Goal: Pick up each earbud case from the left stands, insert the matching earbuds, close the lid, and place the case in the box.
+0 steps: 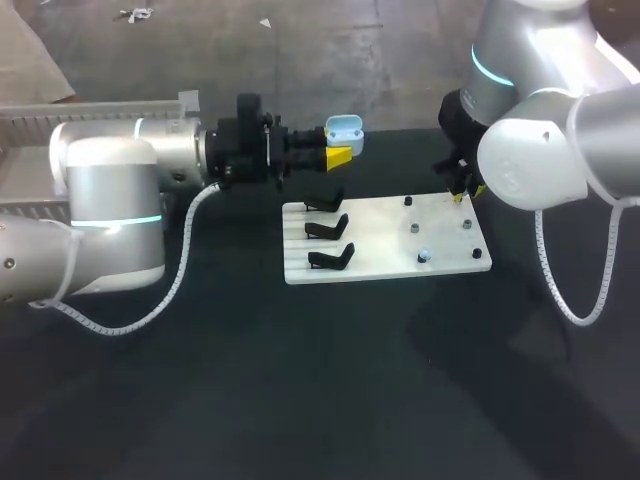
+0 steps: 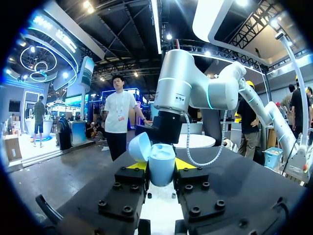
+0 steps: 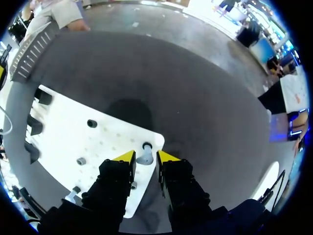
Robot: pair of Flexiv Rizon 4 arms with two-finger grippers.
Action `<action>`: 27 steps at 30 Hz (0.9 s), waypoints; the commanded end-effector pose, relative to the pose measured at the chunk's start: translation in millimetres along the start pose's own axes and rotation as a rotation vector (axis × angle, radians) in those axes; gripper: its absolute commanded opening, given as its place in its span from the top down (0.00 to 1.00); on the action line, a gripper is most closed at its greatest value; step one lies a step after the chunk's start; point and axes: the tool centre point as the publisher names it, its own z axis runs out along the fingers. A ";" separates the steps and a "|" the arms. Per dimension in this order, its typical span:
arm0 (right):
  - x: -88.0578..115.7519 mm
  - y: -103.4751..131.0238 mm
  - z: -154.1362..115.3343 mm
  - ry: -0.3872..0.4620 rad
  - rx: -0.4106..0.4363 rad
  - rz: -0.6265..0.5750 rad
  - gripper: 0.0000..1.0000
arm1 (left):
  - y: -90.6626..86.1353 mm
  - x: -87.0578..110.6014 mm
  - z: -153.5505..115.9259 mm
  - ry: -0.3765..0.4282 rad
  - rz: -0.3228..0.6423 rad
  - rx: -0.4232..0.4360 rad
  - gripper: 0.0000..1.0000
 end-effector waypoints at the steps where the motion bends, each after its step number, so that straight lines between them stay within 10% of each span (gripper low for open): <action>1: -2.1 -0.3 1.5 0.005 -0.003 0.000 0.81 | -0.4 0.6 0.1 -0.003 0.003 -0.003 1.00; 5: -2.2 -0.2 1.8 0.009 -0.003 -0.002 1.00 | -0.4 0.6 0.1 -0.003 0.003 -0.003 1.00; 27: 4.2 19.1 -77.4 0.046 0.051 -0.070 1.00 | -0.4 0.6 0.1 -0.003 0.003 -0.003 1.00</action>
